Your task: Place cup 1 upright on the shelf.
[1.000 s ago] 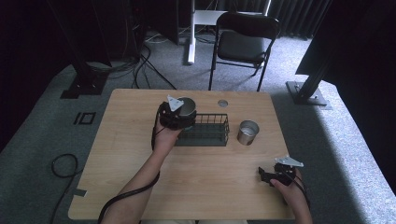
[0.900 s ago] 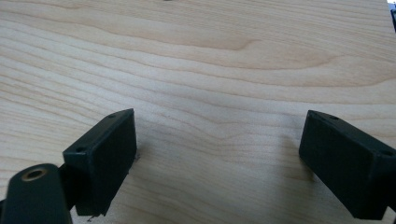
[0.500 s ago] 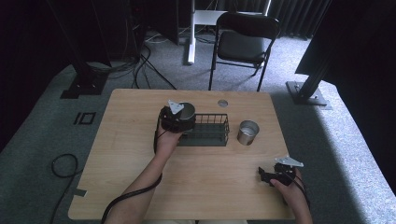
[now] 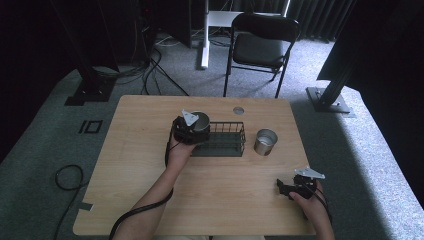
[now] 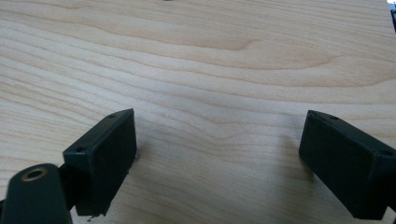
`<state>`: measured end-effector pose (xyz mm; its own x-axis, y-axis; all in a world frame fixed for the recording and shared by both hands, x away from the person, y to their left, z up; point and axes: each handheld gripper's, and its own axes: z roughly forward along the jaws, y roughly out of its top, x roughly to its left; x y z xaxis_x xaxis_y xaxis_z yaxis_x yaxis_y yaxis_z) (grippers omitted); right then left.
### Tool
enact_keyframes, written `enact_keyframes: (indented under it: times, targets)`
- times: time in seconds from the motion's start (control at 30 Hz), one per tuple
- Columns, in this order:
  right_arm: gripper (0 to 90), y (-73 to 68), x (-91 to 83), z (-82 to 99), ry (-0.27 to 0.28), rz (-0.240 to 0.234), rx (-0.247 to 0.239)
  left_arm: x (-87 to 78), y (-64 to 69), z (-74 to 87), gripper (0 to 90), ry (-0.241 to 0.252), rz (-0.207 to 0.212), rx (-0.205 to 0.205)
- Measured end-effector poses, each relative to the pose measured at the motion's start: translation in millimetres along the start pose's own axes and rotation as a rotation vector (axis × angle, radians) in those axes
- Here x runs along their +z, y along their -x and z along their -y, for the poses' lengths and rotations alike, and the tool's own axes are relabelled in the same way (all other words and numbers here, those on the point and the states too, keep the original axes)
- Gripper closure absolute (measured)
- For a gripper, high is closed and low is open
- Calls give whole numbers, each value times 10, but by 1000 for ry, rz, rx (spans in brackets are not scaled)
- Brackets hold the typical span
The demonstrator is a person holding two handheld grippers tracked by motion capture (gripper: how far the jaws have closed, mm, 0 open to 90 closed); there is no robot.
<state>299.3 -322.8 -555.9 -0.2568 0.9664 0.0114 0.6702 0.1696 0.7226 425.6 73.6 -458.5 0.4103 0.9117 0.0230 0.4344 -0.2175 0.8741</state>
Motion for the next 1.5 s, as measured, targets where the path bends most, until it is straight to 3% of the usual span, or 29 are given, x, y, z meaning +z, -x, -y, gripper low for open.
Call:
enact_keyframes:
  times: [0.27,0.37,0.5,0.57,0.7,0.97,1.33,1.5]
  targets:
    - [107,0,0,0,0,0,0,-39,-28,-5,121,8,21,-17]
    - [107,0,0,0,0,0,0,-66,-16,-36,23,7,40,5]
    - [107,0,0,0,0,0,0,-88,-11,-55,22,-10,42,23]
    - [107,0,0,0,0,0,0,-102,-28,-48,5,-12,64,18]
    - [107,0,0,0,0,0,0,-132,-39,-28,5,-21,59,38]
    - [107,0,0,0,0,0,-1,-264,-81,-33,6,15,76,34]
    - [107,0,0,0,0,0,-1,-407,-149,39,6,25,71,39]
    - [107,0,0,0,0,0,-1,-497,-158,73,6,30,75,75]
